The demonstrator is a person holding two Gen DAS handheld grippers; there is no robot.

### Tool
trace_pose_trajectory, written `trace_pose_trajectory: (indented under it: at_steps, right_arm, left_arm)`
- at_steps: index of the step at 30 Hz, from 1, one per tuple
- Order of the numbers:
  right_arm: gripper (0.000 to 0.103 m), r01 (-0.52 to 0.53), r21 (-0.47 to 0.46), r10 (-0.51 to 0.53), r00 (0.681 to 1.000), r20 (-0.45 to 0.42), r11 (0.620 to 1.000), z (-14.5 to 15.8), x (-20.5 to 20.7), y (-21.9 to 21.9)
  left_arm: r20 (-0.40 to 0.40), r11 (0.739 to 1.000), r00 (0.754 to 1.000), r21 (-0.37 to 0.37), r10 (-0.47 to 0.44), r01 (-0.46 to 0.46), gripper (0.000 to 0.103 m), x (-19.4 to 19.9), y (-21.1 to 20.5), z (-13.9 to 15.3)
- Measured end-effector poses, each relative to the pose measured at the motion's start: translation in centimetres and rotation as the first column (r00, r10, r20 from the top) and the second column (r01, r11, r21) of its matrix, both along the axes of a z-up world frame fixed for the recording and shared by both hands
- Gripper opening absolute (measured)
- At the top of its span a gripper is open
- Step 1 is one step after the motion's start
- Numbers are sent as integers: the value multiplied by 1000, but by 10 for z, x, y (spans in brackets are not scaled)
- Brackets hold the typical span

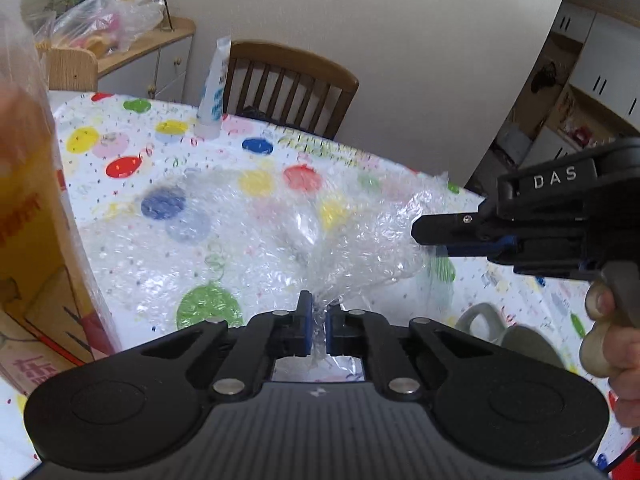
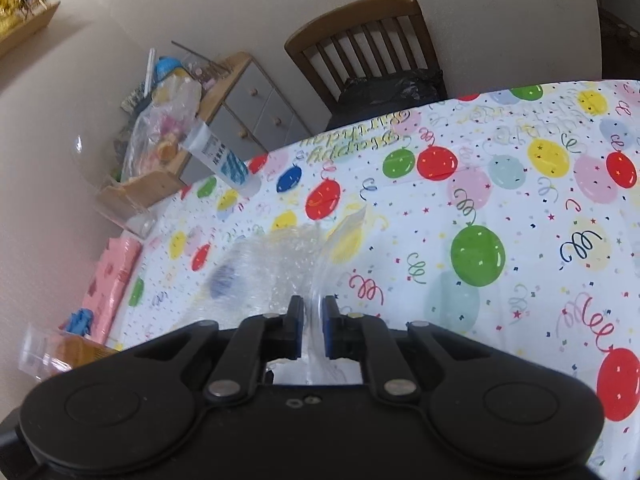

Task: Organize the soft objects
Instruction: 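Grasp the bubble wrap with the left tool while the right tool grasps the clear bag, then lift and carry the bubble wrap and clear bag with both tools to the box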

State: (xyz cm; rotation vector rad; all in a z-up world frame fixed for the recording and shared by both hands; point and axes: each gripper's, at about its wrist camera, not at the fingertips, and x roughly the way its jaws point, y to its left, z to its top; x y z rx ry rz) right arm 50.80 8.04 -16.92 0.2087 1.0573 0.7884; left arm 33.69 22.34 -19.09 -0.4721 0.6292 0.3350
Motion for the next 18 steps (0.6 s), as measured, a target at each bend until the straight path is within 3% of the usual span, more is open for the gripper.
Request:
trace_pose_trajectory:
  at_steps: [6, 9, 12, 13, 14, 18]
  right_arm:
    - [13, -16, -13, 16, 1000, 8, 1000, 6, 0, -5]
    - [25, -39, -43, 39, 999, -13, 998, 0, 4, -2]
    - [47, -83, -35, 82, 996, -22, 996, -4, 2, -1]
    - [68, -92, -42, 92, 996, -5, 995, -4, -1, -1]
    - [79, -95, -63, 96, 995, 24, 994, -4, -3, 0]
    - [69, -179, -164, 196, 976, 91, 970, -6, -10, 12]
  left_arm:
    - [19, 999, 999, -12, 30, -30, 5, 2, 6, 18]
    - [11, 995, 997, -63, 76, -76, 5, 5, 18, 18]
    - [8, 978, 991, -159, 136, -133, 5, 7, 34, 14]
    - [10, 976, 990, -170, 143, -139, 5, 9, 36, 14]
    - [14, 977, 990, -168, 138, -134, 5, 10, 36, 15]
    - [19, 985, 994, -138, 109, -105, 5, 17, 30, 17]
